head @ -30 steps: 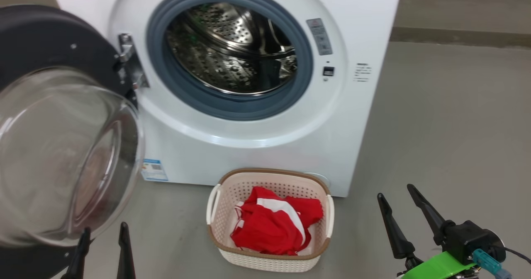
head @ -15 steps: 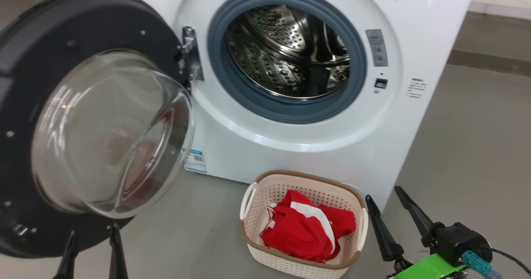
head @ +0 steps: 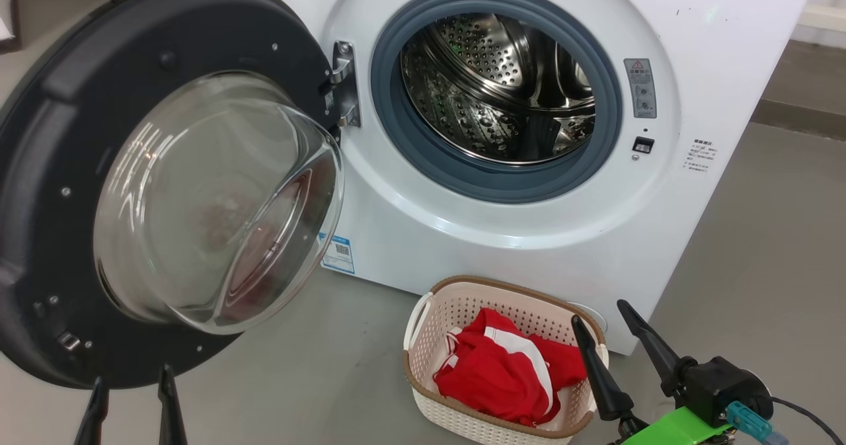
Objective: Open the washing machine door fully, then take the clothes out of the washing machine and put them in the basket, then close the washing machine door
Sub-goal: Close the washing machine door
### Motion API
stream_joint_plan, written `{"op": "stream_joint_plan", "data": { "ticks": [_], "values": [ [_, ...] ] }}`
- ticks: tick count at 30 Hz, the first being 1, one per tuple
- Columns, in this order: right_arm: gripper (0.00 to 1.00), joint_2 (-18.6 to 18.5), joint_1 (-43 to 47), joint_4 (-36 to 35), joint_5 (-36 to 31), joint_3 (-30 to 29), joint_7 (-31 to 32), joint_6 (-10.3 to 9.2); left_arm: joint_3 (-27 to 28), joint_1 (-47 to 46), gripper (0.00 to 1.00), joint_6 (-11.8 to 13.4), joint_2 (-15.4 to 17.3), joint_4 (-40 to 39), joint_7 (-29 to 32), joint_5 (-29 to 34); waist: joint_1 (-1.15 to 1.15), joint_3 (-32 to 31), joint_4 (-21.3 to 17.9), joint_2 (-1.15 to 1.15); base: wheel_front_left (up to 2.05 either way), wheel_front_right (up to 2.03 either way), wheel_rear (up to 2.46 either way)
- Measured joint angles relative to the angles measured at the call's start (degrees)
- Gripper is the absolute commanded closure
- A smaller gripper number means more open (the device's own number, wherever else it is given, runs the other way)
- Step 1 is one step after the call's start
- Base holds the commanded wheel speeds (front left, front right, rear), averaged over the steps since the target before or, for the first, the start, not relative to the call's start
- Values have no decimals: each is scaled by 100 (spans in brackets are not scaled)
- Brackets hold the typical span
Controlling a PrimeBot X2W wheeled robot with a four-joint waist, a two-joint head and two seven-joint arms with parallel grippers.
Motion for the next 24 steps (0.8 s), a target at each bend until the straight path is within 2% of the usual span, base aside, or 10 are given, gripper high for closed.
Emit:
{"op": "stream_joint_plan", "data": {
  "ticks": [6, 7, 8, 9, 16, 21, 24],
  "values": [
    [0, -13, -16, 24, 44, 35, 0, 0, 0, 1, 0, 5, 20, -3, -18, -1, 0, -22, -31, 0, 0, 0, 0],
    [0, -16, -16, 24, 44, 35, 0, 0, -3, 1, 17, 5, 24, -3, -18, -1, 0, -29, -39, 0, 0, 0, 0],
    [0, -18, -16, 24, 44, 34, 0, 0, -4, 1, 55, 5, 26, -3, -18, -1, 0, -35, -47, 0, 0, 0, 0],
    [0, -18, -15, 24, 44, 33, 0, 0, -5, 1, 100, 5, 26, -3, -18, -1, 0, -42, -54, 0, 0, 0, 0],
    [0, -27, -9, 31, 44, 4, 0, 0, 88, -204, 100, 55, 92, -76, -24, -46, 0, -45, -76, 0, 0, 0, 0],
    [0, -38, -7, 56, 42, 9, 0, 0, 336, -1167, 100, 100, 374, -91, 10, -52, 0, -43, -88, 0, 0, 0, 0],
    [0, -42, -6, 46, 41, -11, 0, 0, 570, -1702, 100, 107, 356, -53, 16, -425, 0, -40, -110, 0, 0, 0, 0]
  ]
}}
